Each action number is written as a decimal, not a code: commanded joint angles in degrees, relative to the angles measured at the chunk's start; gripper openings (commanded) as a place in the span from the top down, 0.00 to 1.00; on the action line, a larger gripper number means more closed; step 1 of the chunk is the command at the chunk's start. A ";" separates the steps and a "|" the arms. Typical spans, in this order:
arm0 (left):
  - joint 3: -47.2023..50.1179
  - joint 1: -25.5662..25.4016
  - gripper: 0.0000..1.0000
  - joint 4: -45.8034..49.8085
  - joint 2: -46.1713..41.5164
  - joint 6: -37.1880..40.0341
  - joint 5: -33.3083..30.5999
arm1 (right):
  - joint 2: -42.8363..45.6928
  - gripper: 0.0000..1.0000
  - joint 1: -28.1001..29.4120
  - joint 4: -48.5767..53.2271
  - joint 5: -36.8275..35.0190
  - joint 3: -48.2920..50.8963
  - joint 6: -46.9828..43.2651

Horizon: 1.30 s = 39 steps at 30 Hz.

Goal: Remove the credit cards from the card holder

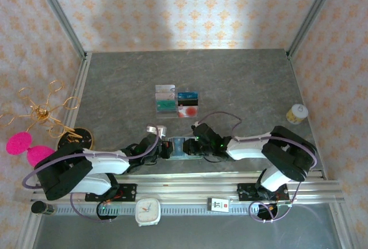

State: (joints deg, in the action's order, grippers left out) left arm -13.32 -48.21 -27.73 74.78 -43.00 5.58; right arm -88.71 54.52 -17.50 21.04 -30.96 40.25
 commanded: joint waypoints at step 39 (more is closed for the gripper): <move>-3.72 -4.16 1.00 -0.20 7.74 0.73 3.52 | 6.66 0.70 -0.29 1.75 -5.72 5.98 4.80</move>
State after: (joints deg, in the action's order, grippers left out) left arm -16.91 -52.14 -30.41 80.58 -42.98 8.86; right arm -81.89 54.35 -16.36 16.67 -25.39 44.77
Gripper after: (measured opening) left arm 0.048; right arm 0.278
